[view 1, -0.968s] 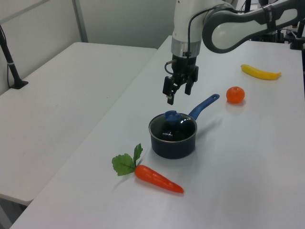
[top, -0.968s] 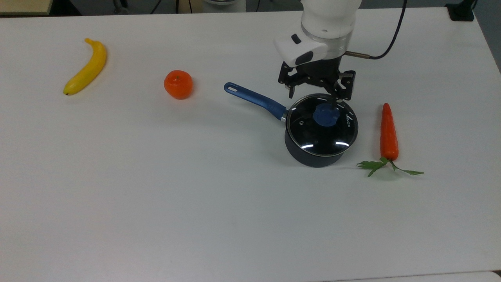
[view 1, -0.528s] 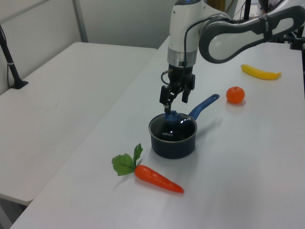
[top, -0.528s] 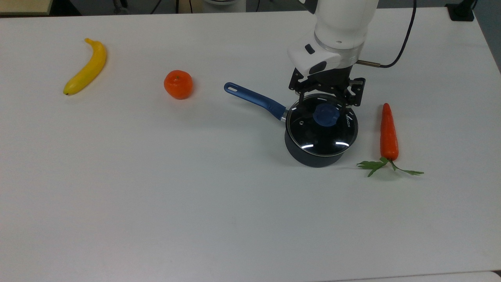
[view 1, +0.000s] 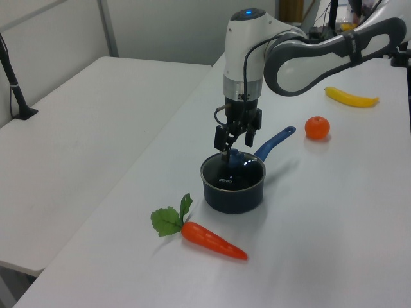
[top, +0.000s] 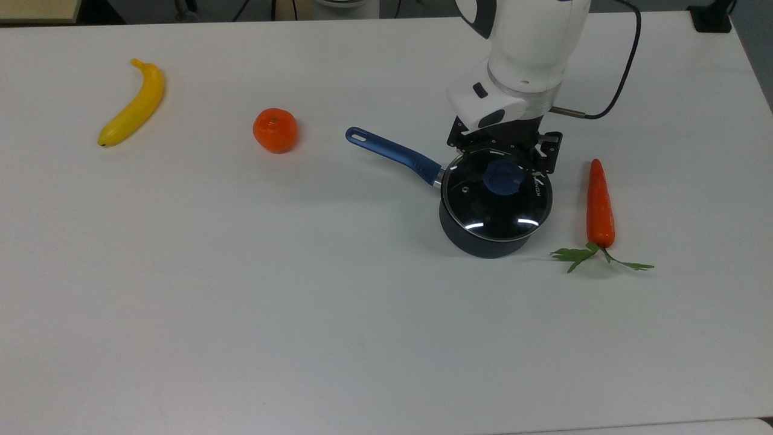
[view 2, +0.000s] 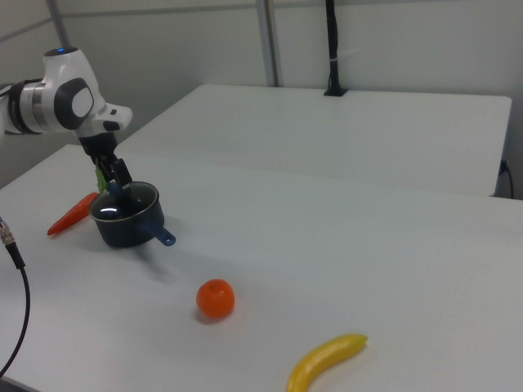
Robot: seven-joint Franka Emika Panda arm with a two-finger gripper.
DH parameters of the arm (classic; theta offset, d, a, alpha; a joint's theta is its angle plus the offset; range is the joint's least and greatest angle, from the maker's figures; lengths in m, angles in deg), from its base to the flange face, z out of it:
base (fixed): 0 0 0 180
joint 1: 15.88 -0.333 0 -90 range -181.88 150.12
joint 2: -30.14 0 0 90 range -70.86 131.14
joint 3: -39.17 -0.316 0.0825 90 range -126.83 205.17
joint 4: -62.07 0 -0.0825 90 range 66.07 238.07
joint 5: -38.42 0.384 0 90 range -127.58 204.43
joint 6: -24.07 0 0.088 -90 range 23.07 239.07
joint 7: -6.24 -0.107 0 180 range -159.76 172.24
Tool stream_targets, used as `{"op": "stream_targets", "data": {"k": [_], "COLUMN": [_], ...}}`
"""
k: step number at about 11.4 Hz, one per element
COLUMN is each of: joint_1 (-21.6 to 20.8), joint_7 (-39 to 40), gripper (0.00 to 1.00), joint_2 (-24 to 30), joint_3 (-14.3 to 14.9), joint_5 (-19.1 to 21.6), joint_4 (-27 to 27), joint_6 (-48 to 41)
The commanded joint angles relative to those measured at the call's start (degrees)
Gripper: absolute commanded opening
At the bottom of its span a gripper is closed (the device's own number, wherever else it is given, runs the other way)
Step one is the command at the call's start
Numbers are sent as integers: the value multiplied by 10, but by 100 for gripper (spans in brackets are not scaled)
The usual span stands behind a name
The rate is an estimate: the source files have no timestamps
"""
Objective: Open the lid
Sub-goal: 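Lower the gripper and grasp the blue knob of the glass lid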
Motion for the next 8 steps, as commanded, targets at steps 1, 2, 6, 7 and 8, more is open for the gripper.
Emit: {"op": "stream_targets", "data": {"k": [1,2,6,7,8], "joint_1": [-6,-6,-6,-6,-6], "joint_7": [-18,-18,-19,-19,-28], "gripper": [96,88,54,46,42], "joint_2": [-16,-16,-16,-15,-15], "joint_3": [2,2,2,3,3], "joint_5": [0,0,0,0,0], "joint_4": [-11,-11,-12,-12,-16], "joint_6": [10,10,10,10,10]}}
